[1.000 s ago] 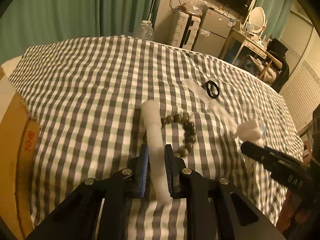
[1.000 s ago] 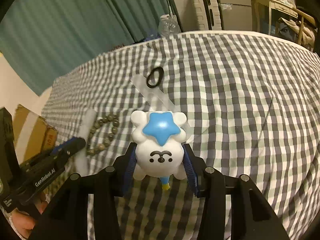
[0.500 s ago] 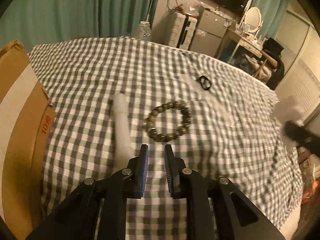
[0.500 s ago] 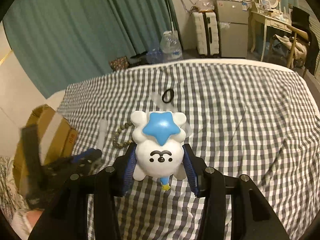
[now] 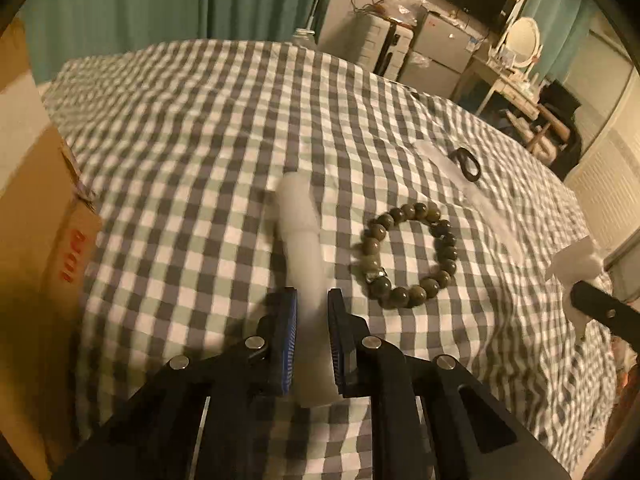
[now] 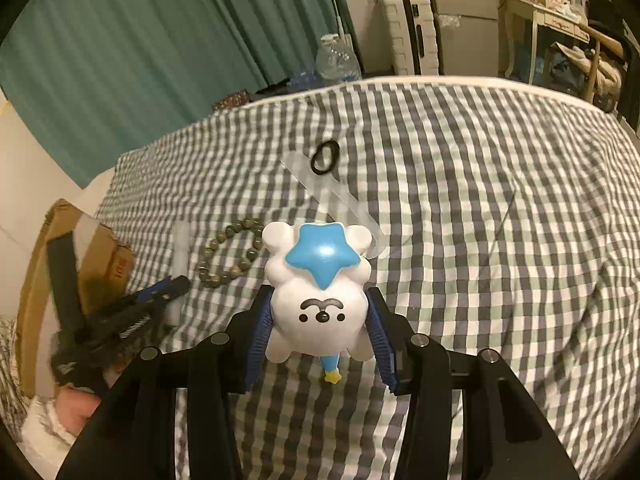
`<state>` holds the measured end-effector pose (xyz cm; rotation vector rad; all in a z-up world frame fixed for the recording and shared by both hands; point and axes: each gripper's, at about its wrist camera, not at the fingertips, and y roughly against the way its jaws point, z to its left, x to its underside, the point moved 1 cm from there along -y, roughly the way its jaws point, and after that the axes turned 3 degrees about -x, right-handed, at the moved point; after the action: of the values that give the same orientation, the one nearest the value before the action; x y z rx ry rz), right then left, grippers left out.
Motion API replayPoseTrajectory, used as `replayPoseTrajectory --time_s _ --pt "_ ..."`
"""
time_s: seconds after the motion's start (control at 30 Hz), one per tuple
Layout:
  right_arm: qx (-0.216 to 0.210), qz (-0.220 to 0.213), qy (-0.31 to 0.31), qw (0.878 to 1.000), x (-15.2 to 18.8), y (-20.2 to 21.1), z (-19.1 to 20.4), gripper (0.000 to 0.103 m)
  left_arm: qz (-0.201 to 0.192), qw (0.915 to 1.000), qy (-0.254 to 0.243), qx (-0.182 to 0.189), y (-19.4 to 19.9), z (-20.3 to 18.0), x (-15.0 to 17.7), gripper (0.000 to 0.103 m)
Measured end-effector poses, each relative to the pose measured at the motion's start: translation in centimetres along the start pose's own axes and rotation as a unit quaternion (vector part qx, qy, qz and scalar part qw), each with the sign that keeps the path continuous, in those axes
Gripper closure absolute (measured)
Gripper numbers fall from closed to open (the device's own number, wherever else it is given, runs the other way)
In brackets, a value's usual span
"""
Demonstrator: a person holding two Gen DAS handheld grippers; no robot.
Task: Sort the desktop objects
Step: 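Carry the foam stick and plush toy into the cardboard box and release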
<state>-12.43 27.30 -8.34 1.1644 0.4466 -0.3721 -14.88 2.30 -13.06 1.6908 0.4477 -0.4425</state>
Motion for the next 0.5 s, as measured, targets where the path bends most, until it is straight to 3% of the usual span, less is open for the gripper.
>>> replayPoseTrajectory --time_s 0.2,0.5 --pt "-0.003 0.011 -0.004 1.000 0.1 -1.5 -0.3 0.058 -0.037 0.9969 0.028 0.064 3.7 0.0 -1.1 0.088" --pt "-0.028 -0.022 0.031 0.999 0.6 2.9 3.2 0.058 -0.113 0.9864 0.029 0.116 13.2 -0.4 -3.5 0.088"
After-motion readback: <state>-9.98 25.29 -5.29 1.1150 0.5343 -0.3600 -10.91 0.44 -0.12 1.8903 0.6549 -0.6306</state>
